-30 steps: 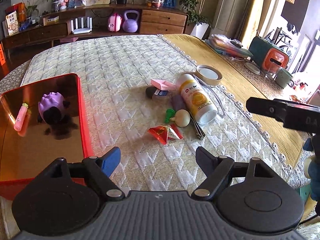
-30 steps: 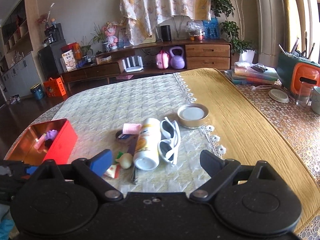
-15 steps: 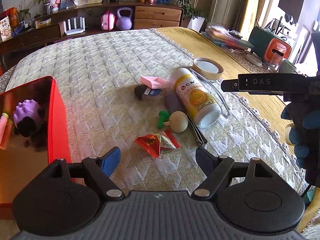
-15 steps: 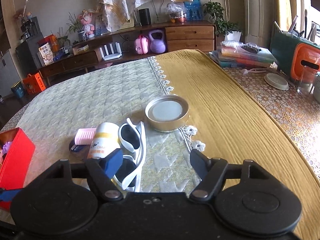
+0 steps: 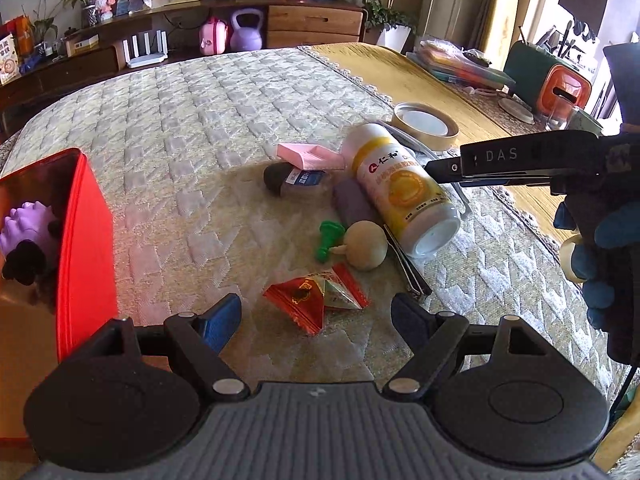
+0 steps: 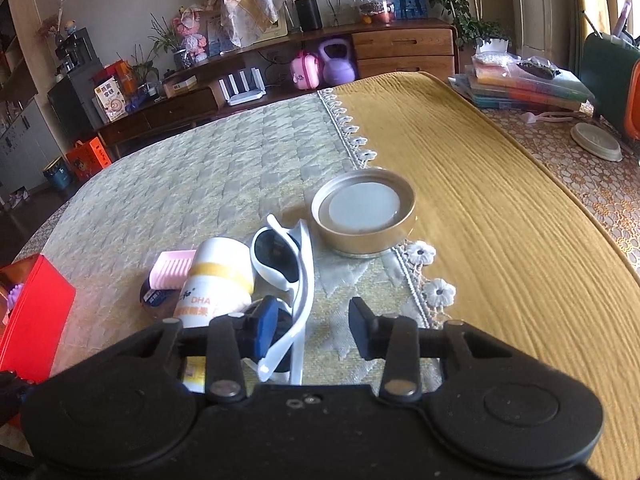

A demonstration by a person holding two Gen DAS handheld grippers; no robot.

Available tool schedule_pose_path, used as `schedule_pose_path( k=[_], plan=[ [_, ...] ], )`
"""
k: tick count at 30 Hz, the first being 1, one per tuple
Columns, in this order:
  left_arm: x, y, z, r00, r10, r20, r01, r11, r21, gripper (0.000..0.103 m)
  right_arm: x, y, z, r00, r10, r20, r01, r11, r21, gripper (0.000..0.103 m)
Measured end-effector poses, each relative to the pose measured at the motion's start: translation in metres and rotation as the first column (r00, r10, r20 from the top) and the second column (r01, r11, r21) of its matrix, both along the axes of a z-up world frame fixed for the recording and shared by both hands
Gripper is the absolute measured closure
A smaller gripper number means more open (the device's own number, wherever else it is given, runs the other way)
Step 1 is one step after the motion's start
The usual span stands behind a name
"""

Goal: Organize rigid objects
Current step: 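Grasp the red snack wrapper with the left tool while the right tool grasps the white sunglasses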

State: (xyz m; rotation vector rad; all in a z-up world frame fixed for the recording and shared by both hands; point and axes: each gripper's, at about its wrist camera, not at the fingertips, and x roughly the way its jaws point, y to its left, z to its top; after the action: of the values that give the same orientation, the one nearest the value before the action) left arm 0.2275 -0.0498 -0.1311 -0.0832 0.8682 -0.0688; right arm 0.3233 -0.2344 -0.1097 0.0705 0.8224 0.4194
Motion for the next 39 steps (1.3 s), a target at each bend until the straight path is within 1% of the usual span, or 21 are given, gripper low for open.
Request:
schedule_pose_path(
  k=[1,3,5,6,8,10,11,12,13,16,17,18,19,25,31,39],
  plan=[
    [0.001,0.000,0.000,1.000,-0.004,0.002,0.004,1.000,0.002,0.021,0.001,0.000,-0.001,1.000,0.005,-0.005,-0.005,1.000,0.013,0.073],
    [0.001,-0.001,-0.001,1.000,-0.012,0.007,0.012,1.000,0.005,0.021,0.003,0.001,-0.003,1.000,0.015,-0.012,-0.014,0.999,0.030,0.084],
    [0.001,-0.002,-0.001,1.000,-0.014,0.010,0.014,1.000,0.002,0.021,0.002,0.002,-0.003,1.000,0.021,-0.011,-0.021,0.999,0.045,0.089],
    [0.002,-0.001,-0.001,1.000,-0.014,0.012,0.014,1.000,0.001,0.021,0.002,0.002,-0.003,1.000,0.020,-0.008,-0.019,0.999,0.045,0.089],
    [0.002,-0.001,-0.001,1.000,-0.010,0.016,0.010,1.000,0.005,0.028,0.001,0.001,-0.003,1.000,0.016,-0.006,-0.016,0.999,0.051,0.090],
    [0.002,-0.001,0.000,1.000,-0.008,0.022,0.007,1.000,0.013,0.040,0.000,-0.001,-0.004,1.000,0.010,-0.003,-0.010,0.998,0.057,0.092],
    [0.002,0.000,0.000,1.000,-0.006,0.022,0.006,1.000,0.014,0.043,-0.001,-0.002,-0.004,1.000,0.005,-0.001,-0.005,0.998,0.055,0.094],
    [0.002,0.000,0.001,1.000,-0.005,0.022,0.004,1.000,0.016,0.047,-0.002,-0.002,-0.004,1.000,0.004,0.001,-0.004,0.998,0.056,0.094],
    [0.003,0.000,0.001,1.000,-0.003,0.023,0.003,1.000,0.020,0.056,-0.003,-0.002,-0.003,1.000,0.001,0.003,-0.001,0.999,0.054,0.094],
    [0.003,-0.002,0.001,1.000,-0.007,0.025,0.006,0.999,0.039,0.067,-0.009,-0.001,-0.002,1.000,-0.006,0.014,0.006,0.999,0.041,0.094],
    [0.003,-0.002,0.002,1.000,-0.010,0.025,0.009,0.999,0.036,0.069,-0.011,-0.002,-0.002,1.000,-0.010,0.018,0.009,0.999,0.040,0.094],
    [0.003,-0.001,0.002,1.000,-0.012,0.025,0.012,0.999,0.030,0.075,-0.013,-0.002,-0.001,1.000,-0.017,0.022,0.016,0.999,0.041,0.094],
    [0.002,-0.002,0.002,1.000,-0.013,0.024,0.012,0.999,0.033,0.078,-0.016,-0.003,0.000,0.999,-0.023,0.024,0.022,0.999,0.046,0.094],
    [-0.002,-0.002,0.004,1.000,-0.008,0.016,0.007,0.999,0.037,0.080,-0.036,-0.013,0.007,0.998,-0.057,0.026,0.054,0.994,0.096,0.094],
    [-0.010,0.000,0.012,1.000,0.005,0.005,-0.005,1.000,0.019,0.081,-0.060,-0.019,0.020,0.996,-0.081,0.041,0.075,0.989,0.128,0.094],
    [-0.030,0.006,0.034,0.999,0.020,0.028,-0.020,1.000,-0.014,0.081,-0.094,-0.019,0.044,0.996,-0.064,0.064,0.053,0.987,0.154,0.094]
  ],
)
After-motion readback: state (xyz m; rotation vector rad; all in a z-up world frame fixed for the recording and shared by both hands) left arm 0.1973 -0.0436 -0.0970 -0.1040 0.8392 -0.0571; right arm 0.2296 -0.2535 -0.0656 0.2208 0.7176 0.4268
